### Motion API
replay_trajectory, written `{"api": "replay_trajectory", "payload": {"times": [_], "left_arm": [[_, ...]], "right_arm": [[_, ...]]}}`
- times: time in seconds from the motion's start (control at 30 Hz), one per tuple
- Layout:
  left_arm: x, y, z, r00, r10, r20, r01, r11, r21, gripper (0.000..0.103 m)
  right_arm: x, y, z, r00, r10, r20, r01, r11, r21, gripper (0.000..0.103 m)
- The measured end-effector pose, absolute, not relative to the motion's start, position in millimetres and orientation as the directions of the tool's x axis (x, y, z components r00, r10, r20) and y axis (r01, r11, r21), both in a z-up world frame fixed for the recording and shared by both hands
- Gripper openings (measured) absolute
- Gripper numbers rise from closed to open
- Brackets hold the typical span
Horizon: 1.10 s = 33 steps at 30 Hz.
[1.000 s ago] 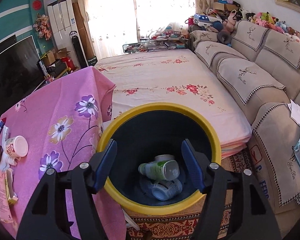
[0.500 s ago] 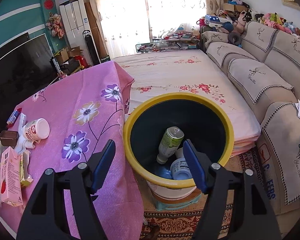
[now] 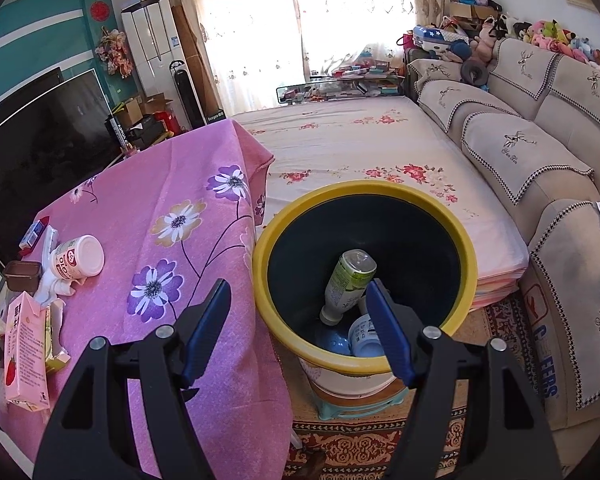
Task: Collect trash
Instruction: 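Grasp the red snack bag with the left tool and lift it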
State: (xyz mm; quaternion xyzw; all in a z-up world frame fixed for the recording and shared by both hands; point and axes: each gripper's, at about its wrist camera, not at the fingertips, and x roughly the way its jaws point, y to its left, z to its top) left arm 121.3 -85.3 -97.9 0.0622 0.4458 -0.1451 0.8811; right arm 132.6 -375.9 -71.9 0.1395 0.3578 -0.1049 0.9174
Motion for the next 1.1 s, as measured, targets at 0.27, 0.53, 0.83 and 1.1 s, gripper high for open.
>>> {"api": "replay_trajectory", "payload": {"times": [0.27,0.53,0.83,1.1], "left_arm": [[114.0,-75.1,-86.5,0.605,-0.202,-0.77,0.305,0.952,-0.009,0.002],[115.0,-73.7,-45.2,0.678,-0.209,-0.705,0.305,0.952,0.011,0.002],[143.0,-139.2,-1.6,0.694,-0.305,-0.653,0.429,0.903,0.035,0.002],[172.3,-254.5,14.8,0.598,-0.468,-0.651,0.608,0.794,-0.012,0.002]], "right_arm": [[131.7,-370.1,-67.3,0.735,-0.078,-0.673,0.272,0.944,0.187,0.066],[116.4,-367.2,-51.4,0.762,-0.102,-0.64,0.269,0.948,0.169,0.066],[78.6,-395.4,-46.3,0.759,-0.185,-0.625,0.347,0.926,0.148,0.066],[47.1,-432.1,-47.3,0.75,-0.25,-0.613,0.431,0.887,0.165,0.066]]}}
